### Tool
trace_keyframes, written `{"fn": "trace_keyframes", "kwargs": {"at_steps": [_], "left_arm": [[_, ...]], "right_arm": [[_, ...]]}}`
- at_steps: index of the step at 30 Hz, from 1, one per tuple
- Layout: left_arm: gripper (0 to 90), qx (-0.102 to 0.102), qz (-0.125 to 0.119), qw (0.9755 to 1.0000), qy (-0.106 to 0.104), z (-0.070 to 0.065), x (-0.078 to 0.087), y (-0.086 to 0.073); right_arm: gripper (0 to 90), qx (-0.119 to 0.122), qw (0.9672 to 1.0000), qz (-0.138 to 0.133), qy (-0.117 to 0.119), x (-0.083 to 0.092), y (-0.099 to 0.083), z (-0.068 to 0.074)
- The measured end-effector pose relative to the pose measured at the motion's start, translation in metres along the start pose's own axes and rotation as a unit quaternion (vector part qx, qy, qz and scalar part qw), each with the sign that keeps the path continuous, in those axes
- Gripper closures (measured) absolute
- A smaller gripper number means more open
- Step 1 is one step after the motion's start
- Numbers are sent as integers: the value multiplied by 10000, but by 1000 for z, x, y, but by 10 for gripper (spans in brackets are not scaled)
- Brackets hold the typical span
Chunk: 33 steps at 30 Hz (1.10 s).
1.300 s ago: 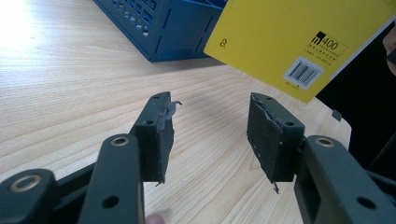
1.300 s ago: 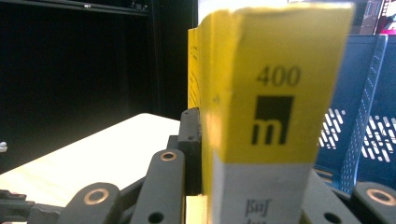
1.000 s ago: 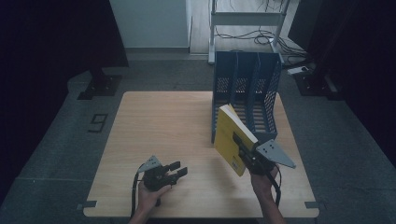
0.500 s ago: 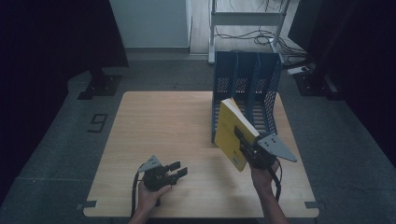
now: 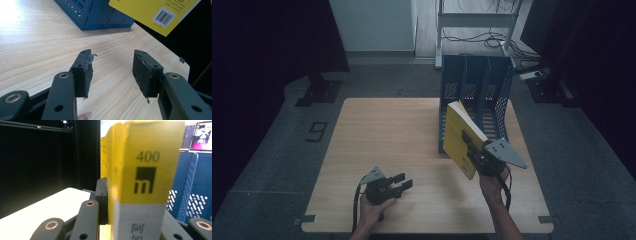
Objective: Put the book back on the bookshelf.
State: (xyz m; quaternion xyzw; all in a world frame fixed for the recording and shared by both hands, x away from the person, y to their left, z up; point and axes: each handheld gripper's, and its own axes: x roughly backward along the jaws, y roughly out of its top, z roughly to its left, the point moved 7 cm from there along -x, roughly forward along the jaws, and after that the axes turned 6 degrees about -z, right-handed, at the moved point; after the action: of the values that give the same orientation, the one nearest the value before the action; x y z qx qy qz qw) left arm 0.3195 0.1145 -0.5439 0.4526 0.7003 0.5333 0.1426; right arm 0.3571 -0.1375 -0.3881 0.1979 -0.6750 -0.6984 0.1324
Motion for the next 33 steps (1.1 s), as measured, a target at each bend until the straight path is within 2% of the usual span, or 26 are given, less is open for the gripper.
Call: {"fn": "trace_keyframes", "kwargs": {"at_steps": [33], "left_arm": [[504,55,-58,10000,32,3,3,2]], "right_arm": [[747,83,9996,-68,-246,-17,9,-6]]}}
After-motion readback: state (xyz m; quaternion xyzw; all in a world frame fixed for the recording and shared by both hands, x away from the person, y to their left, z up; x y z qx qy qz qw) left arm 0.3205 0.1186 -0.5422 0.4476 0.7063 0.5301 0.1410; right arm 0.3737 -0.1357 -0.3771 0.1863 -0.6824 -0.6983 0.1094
